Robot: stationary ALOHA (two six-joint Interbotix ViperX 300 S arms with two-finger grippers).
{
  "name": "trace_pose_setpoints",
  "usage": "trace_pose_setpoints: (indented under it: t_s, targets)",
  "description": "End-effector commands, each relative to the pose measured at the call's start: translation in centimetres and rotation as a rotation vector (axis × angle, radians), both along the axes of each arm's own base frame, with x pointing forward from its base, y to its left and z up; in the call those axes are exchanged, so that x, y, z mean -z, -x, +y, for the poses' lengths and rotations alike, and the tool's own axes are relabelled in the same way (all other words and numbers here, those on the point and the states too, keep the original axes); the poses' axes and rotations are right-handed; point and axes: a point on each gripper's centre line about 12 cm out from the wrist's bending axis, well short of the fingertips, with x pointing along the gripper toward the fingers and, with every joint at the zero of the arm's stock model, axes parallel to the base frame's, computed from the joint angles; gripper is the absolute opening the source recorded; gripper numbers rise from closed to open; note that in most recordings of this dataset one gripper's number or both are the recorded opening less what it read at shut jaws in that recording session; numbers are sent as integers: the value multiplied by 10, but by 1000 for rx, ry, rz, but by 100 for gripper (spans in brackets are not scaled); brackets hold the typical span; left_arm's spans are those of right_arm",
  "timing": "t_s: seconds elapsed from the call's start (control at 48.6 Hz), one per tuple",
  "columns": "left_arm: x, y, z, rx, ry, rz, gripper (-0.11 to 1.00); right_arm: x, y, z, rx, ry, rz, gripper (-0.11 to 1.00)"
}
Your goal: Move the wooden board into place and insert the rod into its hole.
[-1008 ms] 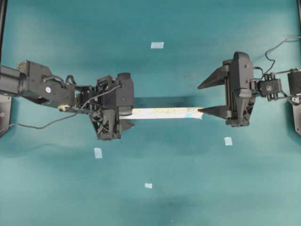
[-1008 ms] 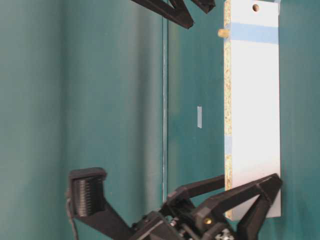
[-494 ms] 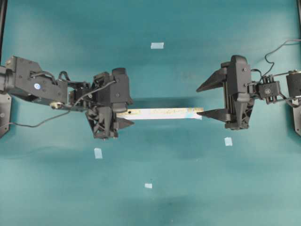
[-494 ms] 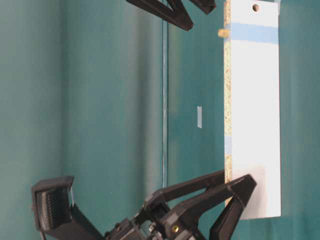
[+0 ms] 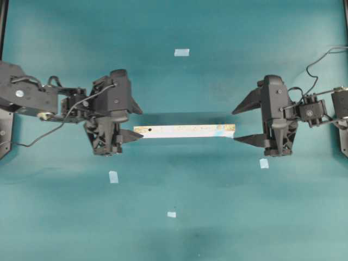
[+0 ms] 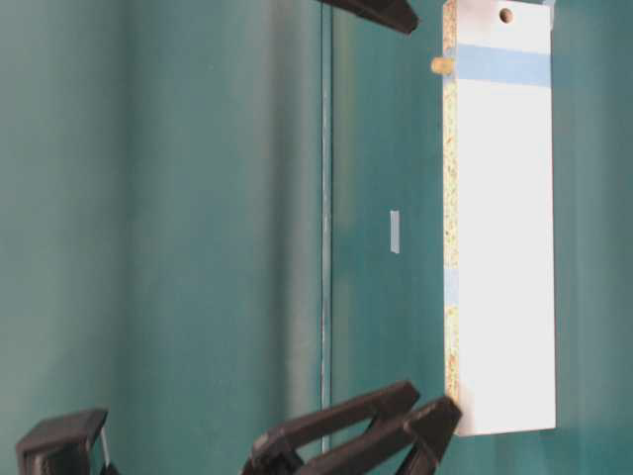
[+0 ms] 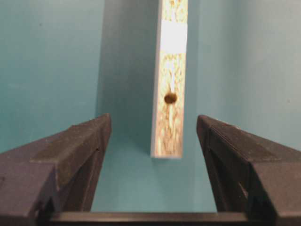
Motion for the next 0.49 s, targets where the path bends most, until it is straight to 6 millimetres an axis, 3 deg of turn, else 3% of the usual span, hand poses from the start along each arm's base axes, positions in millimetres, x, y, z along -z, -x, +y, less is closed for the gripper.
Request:
trace_pose_setpoints:
  t_s: [0.0, 0.473]
  targets:
    - [-12, 3, 1, -4, -3, -38, 71, -6, -1, 2, -6, 1, -20, 87]
    - [-2, 17, 1, -5, -4, -30, 71, -5, -1, 2, -7, 2, -14, 87]
